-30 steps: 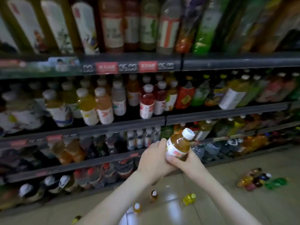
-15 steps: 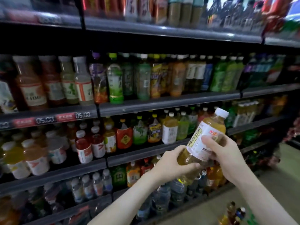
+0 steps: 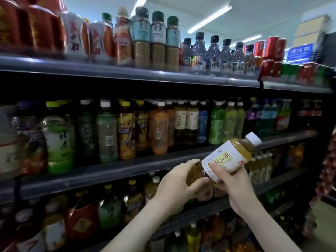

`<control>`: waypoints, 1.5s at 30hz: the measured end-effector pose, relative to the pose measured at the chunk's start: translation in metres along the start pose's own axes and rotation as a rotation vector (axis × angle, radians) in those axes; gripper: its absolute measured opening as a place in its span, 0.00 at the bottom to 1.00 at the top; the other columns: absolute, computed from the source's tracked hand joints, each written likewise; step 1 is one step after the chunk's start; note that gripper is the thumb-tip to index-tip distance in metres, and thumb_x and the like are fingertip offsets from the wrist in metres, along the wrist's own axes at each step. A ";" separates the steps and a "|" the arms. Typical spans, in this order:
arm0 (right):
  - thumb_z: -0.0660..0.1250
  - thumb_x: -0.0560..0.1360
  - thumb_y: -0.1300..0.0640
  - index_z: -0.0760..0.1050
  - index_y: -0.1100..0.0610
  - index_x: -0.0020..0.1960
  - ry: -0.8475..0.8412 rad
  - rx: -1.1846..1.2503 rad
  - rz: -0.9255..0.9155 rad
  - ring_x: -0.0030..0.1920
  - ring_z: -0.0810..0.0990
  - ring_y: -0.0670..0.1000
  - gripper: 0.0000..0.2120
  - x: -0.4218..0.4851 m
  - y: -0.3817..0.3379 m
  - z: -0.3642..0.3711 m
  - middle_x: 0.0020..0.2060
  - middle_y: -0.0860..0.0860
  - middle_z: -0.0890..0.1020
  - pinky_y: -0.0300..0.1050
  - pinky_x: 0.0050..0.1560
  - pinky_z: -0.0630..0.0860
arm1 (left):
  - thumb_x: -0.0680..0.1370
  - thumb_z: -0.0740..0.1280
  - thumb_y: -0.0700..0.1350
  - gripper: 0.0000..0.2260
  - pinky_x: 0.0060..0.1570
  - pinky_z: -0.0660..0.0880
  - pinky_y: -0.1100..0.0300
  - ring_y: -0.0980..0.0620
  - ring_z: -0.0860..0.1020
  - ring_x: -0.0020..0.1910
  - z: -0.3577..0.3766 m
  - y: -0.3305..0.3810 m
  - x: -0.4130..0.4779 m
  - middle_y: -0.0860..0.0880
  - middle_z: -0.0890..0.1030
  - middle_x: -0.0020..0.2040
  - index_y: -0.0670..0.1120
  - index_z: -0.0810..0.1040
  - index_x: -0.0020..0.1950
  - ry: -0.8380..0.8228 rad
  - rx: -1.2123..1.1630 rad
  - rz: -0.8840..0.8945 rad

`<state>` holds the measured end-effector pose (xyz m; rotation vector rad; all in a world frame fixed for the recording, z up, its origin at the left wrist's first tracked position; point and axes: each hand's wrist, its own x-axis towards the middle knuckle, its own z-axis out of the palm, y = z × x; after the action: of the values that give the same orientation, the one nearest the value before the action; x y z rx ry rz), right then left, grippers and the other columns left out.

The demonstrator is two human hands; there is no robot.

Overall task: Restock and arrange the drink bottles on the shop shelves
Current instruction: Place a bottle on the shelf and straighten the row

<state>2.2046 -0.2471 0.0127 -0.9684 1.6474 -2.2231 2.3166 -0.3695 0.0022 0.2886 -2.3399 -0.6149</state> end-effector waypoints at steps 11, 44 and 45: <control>0.78 0.66 0.57 0.75 0.58 0.59 0.030 -0.178 -0.232 0.50 0.82 0.44 0.24 0.174 0.040 0.000 0.51 0.48 0.83 0.37 0.48 0.79 | 0.78 0.63 0.53 0.34 0.66 0.65 0.44 0.38 0.57 0.71 -0.001 -0.107 0.130 0.38 0.55 0.74 0.55 0.46 0.77 0.469 0.331 -0.423; 0.62 0.80 0.55 0.65 0.60 0.71 -0.196 -0.701 -0.407 0.66 0.69 0.50 0.22 0.160 0.143 -0.008 0.64 0.54 0.73 0.35 0.65 0.62 | 0.79 0.63 0.40 0.12 0.64 0.70 0.57 0.46 0.74 0.59 0.076 -0.110 0.078 0.40 0.78 0.56 0.36 0.77 0.60 0.490 0.397 0.210; 0.61 0.80 0.56 0.67 0.61 0.69 -0.207 -0.732 -0.426 0.65 0.70 0.50 0.20 0.139 0.154 -0.021 0.63 0.54 0.74 0.34 0.65 0.63 | 0.79 0.63 0.39 0.11 0.63 0.69 0.61 0.47 0.75 0.58 0.090 -0.110 0.061 0.41 0.79 0.55 0.37 0.78 0.58 0.398 0.318 0.221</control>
<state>2.0538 -0.3577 -0.0783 -1.7929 2.3713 -1.6163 2.2152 -0.4549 -0.0773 0.2620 -2.0356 -0.0647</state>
